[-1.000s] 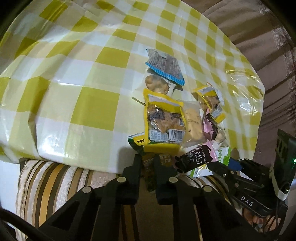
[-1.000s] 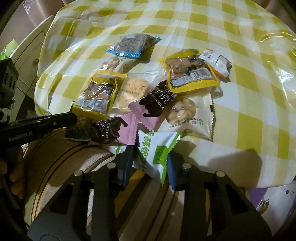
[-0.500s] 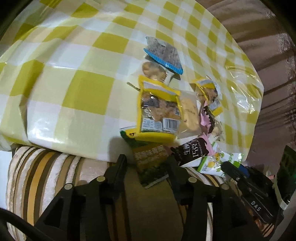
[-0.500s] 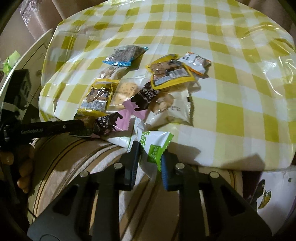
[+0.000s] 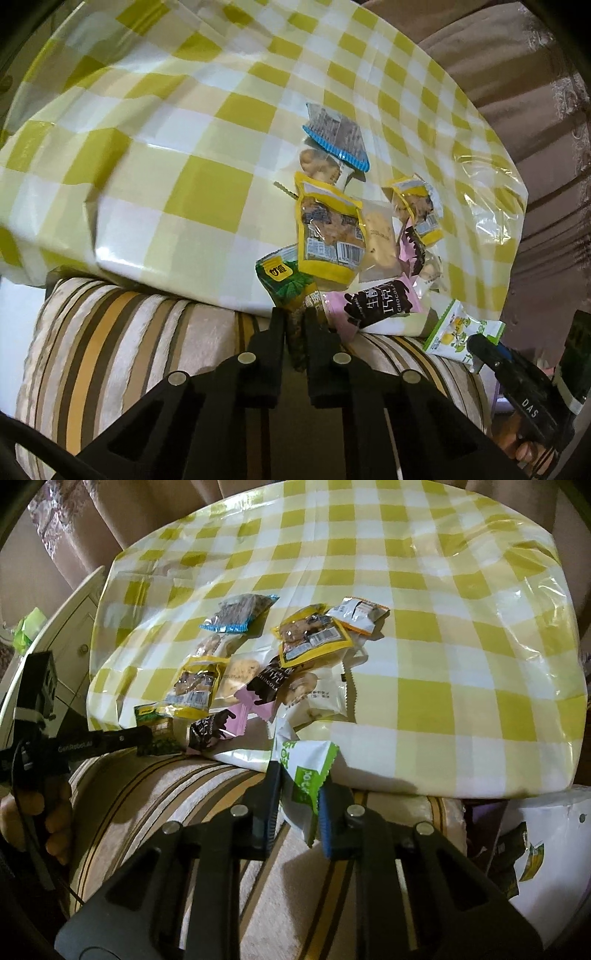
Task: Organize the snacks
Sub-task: 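Carry both packets over the white bin and open both tools, then grasp the blue-edged nut bag with the left tool while the right tool grasps the white-orange packet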
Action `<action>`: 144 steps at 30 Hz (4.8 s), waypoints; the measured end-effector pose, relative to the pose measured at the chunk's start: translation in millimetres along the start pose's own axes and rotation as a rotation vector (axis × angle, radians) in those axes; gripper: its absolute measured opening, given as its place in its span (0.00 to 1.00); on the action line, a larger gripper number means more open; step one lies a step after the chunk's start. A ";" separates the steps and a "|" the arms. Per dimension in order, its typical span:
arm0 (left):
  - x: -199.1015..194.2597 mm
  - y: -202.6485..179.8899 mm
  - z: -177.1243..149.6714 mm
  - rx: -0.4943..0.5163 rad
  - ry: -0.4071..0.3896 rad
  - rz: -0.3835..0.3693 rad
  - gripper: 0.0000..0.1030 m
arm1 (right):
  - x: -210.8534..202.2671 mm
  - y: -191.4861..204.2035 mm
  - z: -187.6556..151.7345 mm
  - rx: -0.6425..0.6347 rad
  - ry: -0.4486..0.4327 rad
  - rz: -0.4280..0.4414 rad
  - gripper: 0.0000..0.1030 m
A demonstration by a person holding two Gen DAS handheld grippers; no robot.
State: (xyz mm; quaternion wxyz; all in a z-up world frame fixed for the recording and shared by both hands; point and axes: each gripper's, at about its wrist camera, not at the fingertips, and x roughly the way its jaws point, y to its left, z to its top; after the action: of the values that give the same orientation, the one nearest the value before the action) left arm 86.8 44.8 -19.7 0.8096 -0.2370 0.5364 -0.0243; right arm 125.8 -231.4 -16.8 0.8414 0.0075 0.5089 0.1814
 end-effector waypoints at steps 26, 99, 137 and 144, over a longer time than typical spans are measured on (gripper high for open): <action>-33.5 -46.0 -16.9 0.089 -0.101 0.008 0.09 | -55.4 -62.2 -21.9 0.113 -0.095 -0.025 0.16; 58.2 -241.7 -55.0 0.417 0.128 -0.179 0.43 | -82.2 -187.5 -58.1 0.392 -0.076 -0.174 0.45; 75.4 -77.4 157.9 0.129 -0.131 0.159 0.82 | 53.7 -74.9 116.8 0.313 -0.118 -0.178 0.59; 97.6 -80.1 164.1 0.157 -0.116 0.195 0.82 | 89.2 -59.4 146.1 0.283 -0.088 -0.166 0.60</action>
State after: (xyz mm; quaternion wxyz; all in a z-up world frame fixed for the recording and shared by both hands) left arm 289.8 3.8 -19.2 0.8539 -0.1208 0.5055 0.0264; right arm 306.1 -233.8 -34.3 0.8655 0.0919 0.4909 0.0370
